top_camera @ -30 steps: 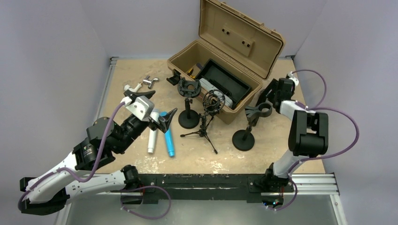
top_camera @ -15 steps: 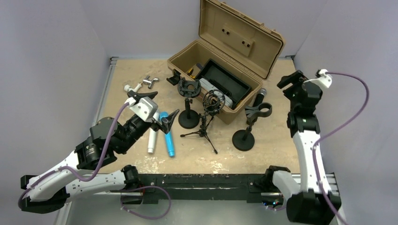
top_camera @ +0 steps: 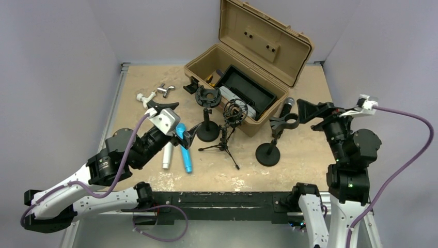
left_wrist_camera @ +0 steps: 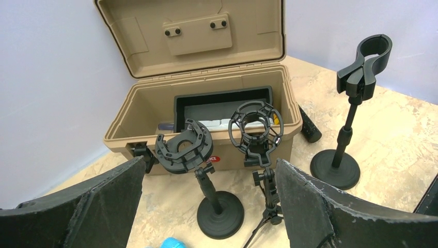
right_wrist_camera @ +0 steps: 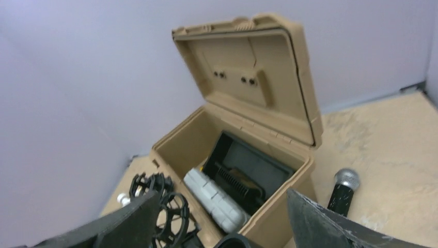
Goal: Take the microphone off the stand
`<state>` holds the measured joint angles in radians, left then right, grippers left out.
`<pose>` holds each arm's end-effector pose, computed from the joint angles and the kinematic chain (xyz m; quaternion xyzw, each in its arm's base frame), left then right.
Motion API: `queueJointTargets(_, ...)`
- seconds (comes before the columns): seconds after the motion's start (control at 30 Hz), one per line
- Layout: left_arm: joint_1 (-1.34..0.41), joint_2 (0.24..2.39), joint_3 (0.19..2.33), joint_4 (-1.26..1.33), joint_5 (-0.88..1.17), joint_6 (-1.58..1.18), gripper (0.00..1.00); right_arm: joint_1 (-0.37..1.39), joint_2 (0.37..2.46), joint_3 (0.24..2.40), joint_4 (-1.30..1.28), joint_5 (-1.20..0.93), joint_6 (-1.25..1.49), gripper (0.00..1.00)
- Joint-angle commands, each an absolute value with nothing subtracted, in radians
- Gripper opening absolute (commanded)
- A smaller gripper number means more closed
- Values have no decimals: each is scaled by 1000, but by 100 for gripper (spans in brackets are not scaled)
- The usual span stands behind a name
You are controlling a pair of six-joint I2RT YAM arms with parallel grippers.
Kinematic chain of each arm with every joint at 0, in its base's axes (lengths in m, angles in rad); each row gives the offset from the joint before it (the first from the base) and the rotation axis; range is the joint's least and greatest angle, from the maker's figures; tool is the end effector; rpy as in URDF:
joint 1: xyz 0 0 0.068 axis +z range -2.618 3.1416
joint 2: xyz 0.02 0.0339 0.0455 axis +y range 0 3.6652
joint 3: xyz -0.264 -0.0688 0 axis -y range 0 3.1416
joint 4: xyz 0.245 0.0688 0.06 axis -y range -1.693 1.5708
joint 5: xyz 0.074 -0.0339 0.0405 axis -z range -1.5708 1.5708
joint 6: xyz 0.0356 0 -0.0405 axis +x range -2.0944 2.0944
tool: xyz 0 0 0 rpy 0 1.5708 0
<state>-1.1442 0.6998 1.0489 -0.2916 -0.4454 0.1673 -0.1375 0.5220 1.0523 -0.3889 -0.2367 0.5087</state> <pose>0.0693 -0.1154 0.4298 0.2810 0.6286 -0.1989 0.6974 0.0801 -0.0027 0.4361 0.1221 0.6454 0.2145 0.7228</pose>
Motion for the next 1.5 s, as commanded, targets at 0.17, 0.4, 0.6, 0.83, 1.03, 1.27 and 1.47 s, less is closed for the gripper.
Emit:
queueJointTargets(0.17, -1152, 696, 1053, -252, -428, 163, 93, -138, 534, 1011, -555, -425, 392, 98)
queueJointTargets(0.4, -1152, 699, 1052, -254, -437, 172, 93, -137, 542, 902, -495, -530, 377, 76)
queueJointTargets(0.6, -1152, 713, 1055, -255, -437, 174, 93, -138, 535, 827, -453, -571, 382, 68)
queueJointTargets(0.83, -1152, 721, 1052, -253, -441, 177, 93, -130, 554, 812, -520, -499, 358, 53)
queueJointTargets(1.03, -1152, 725, 1051, -252, -446, 181, 93, -119, 573, 786, -630, -469, 362, 46)
queueJointTargets(1.27, -1152, 731, 1051, -253, -443, 182, 93, -119, 596, 779, -736, -423, 383, 50)
queueJointTargets(1.47, -1152, 731, 1048, -252, -444, 181, 93, -120, 649, 740, -721, -392, 397, 54)
